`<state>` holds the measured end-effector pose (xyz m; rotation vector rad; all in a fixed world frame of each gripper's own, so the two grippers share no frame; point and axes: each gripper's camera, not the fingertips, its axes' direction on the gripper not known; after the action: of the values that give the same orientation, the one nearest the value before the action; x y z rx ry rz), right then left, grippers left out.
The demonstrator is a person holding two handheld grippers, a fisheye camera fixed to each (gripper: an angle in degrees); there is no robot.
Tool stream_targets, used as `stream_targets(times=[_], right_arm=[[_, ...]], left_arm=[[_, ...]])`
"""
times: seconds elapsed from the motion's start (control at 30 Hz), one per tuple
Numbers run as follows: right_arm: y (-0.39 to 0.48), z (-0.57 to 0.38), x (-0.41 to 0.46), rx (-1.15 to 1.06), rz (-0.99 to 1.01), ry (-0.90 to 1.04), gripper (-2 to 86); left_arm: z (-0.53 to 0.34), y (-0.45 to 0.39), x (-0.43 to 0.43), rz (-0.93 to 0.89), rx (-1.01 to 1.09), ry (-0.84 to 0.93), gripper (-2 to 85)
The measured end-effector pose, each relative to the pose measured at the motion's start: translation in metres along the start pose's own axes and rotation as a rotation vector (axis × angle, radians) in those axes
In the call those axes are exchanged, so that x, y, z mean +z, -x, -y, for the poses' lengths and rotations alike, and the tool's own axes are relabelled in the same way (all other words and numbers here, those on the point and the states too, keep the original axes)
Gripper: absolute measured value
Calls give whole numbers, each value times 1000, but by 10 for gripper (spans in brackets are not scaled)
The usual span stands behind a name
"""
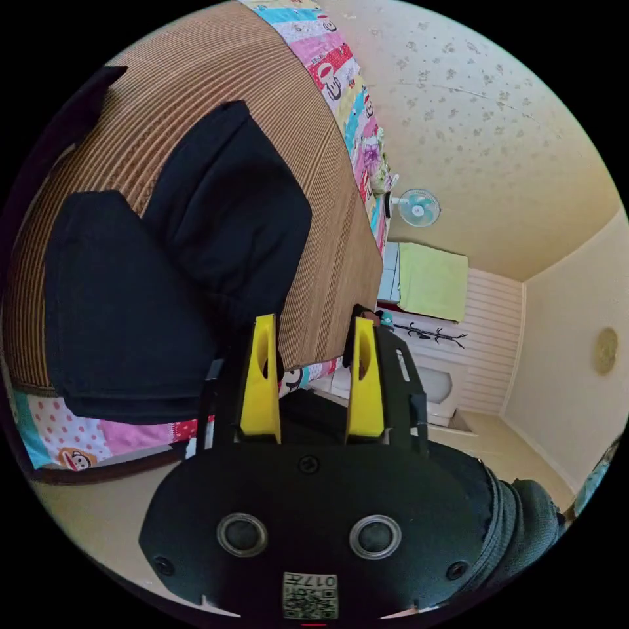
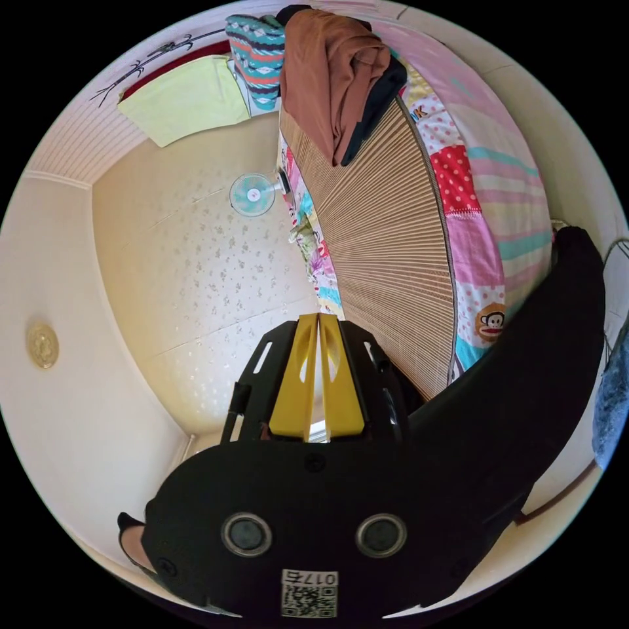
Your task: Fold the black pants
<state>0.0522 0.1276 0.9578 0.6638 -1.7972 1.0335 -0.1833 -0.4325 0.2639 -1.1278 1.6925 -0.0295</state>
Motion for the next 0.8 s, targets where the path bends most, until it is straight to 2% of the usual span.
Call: stream_targets(times=[0.07,0.13,0.17,0.23,0.3,0.37,0.47,0.53,0.57,0.63,0.67,0.8], right_arm=[[-5,-1,2,-5,-1,15,3],[-10,-1,7,-17,-3,53,4],[-12,-1,9,-19,-3,65,4],[-20,-1,14,-24,-5,114,4],[-27,0,17,-21,-2,140,3],[-34,1,16,-18,18,150,3],[-49,4,13,-13,110,140,4],[-60,8,18,-12,183,166,4],[-63,9,21,-12,190,186,4],[-66,13,43,-28,160,307,5],[-66,13,50,-36,140,344,6],[-57,-4,129,-119,-129,695,10]], left_arm=[[18,-15,31,108,52,57,168],[37,-26,83,353,97,180,178],[39,-26,98,418,109,220,181],[39,-27,147,654,182,324,159],[36,-28,160,784,191,282,122],[37,-21,163,745,129,254,96],[40,9,151,515,-74,215,66],[34,29,125,200,-211,99,58],[32,30,117,118,-229,59,56],[30,10,89,-146,-120,-86,52],[30,0,82,-196,-78,-109,52],[24,-85,52,-331,234,-185,51]])
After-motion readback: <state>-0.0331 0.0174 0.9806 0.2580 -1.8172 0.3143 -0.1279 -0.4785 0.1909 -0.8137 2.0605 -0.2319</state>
